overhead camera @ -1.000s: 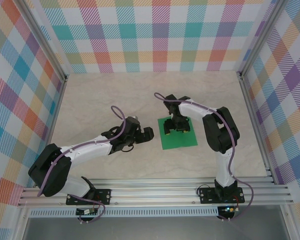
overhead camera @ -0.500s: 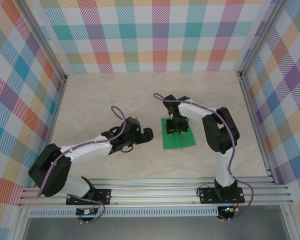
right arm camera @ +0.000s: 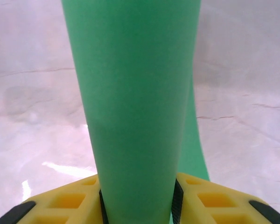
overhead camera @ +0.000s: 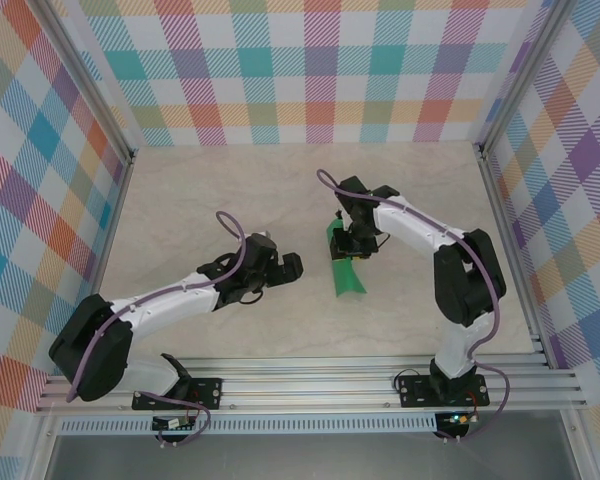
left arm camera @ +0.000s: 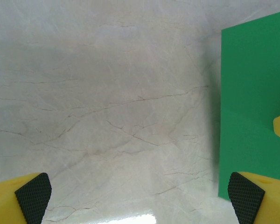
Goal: Fold a paper plane with a square sheet of paper (pick it up from the middle)
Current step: Fold the square sheet of paper in half at the center of the table.
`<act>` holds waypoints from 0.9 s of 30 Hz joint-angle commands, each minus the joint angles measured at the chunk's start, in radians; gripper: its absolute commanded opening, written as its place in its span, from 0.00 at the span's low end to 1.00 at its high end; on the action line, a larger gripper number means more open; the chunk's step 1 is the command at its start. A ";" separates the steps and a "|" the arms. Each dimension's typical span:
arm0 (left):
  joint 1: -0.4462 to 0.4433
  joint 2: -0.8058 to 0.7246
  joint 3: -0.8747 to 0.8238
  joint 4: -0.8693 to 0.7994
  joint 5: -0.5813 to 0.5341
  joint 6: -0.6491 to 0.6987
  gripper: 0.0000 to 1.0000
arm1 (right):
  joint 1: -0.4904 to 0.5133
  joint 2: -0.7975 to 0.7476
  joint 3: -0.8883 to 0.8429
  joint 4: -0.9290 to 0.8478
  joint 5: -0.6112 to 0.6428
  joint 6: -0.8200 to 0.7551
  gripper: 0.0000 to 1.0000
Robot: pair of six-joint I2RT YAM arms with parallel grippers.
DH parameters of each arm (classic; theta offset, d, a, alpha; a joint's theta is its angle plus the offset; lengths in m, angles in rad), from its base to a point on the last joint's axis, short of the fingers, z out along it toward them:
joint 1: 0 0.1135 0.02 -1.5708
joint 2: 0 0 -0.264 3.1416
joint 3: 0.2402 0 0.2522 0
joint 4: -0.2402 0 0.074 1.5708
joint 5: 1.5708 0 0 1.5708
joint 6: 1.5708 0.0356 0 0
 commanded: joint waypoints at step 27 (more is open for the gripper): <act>-0.003 0.069 0.077 0.074 0.167 0.035 0.97 | -0.216 -0.100 -0.345 0.271 -0.223 0.065 0.62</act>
